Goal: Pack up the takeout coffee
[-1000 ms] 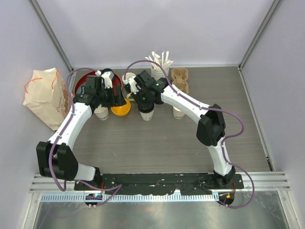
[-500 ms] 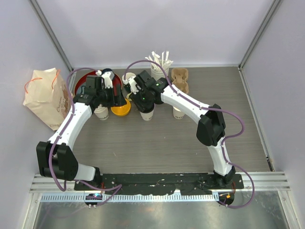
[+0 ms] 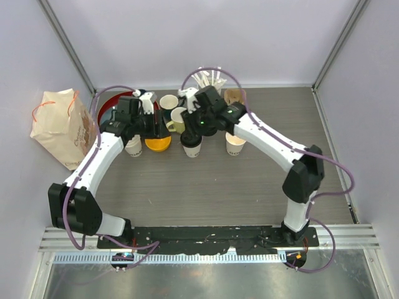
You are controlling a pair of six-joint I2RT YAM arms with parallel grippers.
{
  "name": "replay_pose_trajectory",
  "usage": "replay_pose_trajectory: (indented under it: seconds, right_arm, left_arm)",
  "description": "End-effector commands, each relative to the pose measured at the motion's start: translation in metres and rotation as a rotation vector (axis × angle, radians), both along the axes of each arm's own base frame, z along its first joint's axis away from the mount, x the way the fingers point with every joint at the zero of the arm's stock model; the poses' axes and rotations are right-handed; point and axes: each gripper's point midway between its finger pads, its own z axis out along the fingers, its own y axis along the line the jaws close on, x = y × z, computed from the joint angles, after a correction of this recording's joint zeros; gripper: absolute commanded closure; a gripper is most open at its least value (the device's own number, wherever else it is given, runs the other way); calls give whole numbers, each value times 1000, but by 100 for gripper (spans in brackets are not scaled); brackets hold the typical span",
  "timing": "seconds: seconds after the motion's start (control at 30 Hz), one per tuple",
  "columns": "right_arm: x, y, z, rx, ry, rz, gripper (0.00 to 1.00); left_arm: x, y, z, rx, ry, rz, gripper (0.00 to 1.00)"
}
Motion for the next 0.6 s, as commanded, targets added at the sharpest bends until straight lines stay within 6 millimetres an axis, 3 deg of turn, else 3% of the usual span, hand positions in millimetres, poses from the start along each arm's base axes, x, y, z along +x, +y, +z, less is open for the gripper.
replay_pose_trajectory:
  seconds: [0.0, 0.07, 0.2, 0.57]
  right_arm:
    - [34, -43, 16, 245, 54, -192, 63]
    - [40, -45, 21, 314, 55, -179, 67]
    - [45, -49, 4, 324, 108, -173, 66]
    - [49, -51, -36, 286, 202, -182, 65]
  left_arm:
    - [9, -19, 6, -49, 13, -41, 47]
    - [16, -23, -5, -58, 57, -31, 53]
    - [26, -34, -19, -83, 111, -34, 57]
    - [32, -53, -32, -141, 160, -52, 55]
